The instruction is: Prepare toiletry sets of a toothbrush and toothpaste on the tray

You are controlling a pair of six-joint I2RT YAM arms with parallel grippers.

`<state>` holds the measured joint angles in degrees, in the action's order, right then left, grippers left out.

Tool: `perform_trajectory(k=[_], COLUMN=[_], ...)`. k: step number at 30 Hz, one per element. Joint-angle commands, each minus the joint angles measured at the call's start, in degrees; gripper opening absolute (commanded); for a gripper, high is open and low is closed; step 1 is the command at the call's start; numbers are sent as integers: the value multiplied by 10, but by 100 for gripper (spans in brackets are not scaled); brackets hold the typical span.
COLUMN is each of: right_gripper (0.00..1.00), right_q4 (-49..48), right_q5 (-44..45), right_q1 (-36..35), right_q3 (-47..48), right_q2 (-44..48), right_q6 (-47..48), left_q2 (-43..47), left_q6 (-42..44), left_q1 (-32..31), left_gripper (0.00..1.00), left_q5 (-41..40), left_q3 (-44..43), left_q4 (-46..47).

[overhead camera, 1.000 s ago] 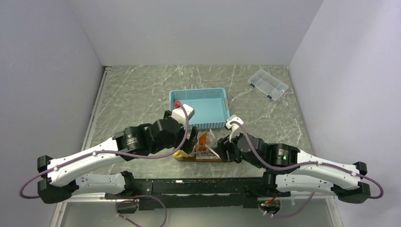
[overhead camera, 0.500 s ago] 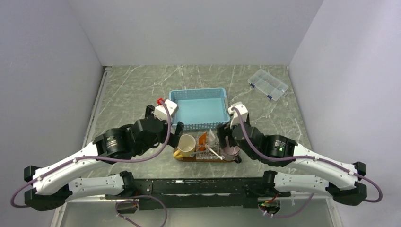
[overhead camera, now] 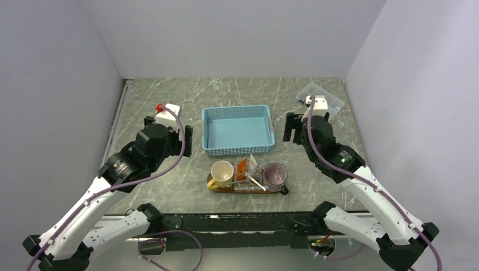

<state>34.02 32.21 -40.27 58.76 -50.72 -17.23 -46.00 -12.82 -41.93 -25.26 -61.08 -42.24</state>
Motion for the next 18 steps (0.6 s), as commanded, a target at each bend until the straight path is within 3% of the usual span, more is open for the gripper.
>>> perform_trajectory(k=[1, 9, 16, 18], right_gripper=[82, 82, 82, 86], right_q4=[-50, -103, -144, -148], right_q5=[-37, -142, -137, -133], right_q1=[91, 244, 275, 275], right_q3=[3, -43, -75, -77], right_q2=[-4, -1, -2, -3], right_q6=[7, -24, -35, -42], left_q2=[-4, -30, -11, -2], left_q6=[20, -2, -10, -15], left_q1=[52, 172, 195, 204], left_gripper=[99, 99, 99, 99], left_q5=[22, 48, 33, 47], left_q3=[4, -14, 20, 39], left_q4=[40, 34, 65, 78])
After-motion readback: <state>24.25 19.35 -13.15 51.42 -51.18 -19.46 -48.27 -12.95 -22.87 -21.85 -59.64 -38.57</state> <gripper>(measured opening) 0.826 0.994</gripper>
